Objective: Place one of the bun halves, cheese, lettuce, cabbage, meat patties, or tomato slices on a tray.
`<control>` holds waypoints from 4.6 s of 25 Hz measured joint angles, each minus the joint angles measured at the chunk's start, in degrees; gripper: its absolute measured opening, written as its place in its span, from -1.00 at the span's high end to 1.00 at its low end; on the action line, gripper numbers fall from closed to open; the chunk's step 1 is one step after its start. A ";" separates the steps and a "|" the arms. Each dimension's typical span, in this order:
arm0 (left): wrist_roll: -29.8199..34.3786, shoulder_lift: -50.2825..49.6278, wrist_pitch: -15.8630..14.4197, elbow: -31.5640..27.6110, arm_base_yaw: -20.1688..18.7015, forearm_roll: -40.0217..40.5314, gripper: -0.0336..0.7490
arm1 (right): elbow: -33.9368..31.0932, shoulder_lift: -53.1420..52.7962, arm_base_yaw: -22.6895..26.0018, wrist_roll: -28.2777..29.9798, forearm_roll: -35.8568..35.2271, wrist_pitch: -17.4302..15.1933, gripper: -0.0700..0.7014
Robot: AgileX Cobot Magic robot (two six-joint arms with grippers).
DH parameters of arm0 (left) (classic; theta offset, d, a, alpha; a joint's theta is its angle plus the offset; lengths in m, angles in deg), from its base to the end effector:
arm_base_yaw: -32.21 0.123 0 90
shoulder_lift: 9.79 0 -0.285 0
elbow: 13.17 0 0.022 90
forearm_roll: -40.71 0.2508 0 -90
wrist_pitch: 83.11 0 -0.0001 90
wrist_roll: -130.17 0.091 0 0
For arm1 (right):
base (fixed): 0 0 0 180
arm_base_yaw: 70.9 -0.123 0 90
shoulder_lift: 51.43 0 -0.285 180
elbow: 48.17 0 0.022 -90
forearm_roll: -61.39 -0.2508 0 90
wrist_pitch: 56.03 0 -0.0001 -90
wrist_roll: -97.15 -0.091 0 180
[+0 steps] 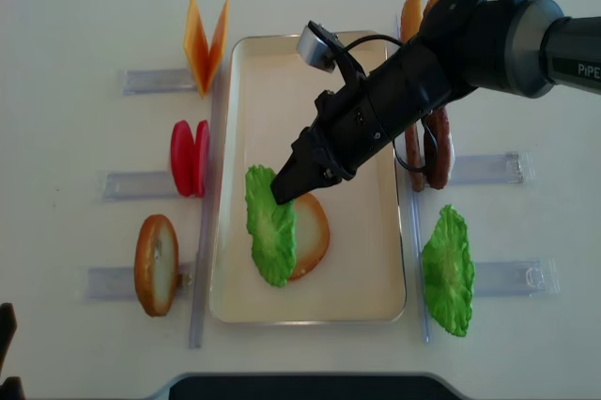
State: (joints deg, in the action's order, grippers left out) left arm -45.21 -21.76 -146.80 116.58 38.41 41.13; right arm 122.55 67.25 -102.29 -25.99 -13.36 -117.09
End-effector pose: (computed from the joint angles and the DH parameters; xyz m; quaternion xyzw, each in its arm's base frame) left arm 0.0064 0.0013 0.2650 -0.0123 0.8906 0.0465 0.4523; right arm 0.2756 0.2582 0.1926 -0.3114 0.8016 0.5078 0.0507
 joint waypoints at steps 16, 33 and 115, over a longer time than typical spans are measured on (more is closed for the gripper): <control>0.00 0.00 0.00 0.00 0.00 0.00 0.19 | 0.00 0.00 0.00 0.05 3.49 2.22 0.63; 0.00 0.00 0.00 0.00 0.00 0.00 0.19 | 0.01 0.00 0.00 -0.60 9.39 4.80 0.11; 0.00 0.00 0.00 0.00 0.00 0.00 0.19 | -39.33 -106.18 29.10 -59.10 76.40 -4.38 0.11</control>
State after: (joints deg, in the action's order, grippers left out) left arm -45.21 -21.76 -146.80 116.58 38.41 41.13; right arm 83.22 -38.93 -73.20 -85.09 63.04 -121.47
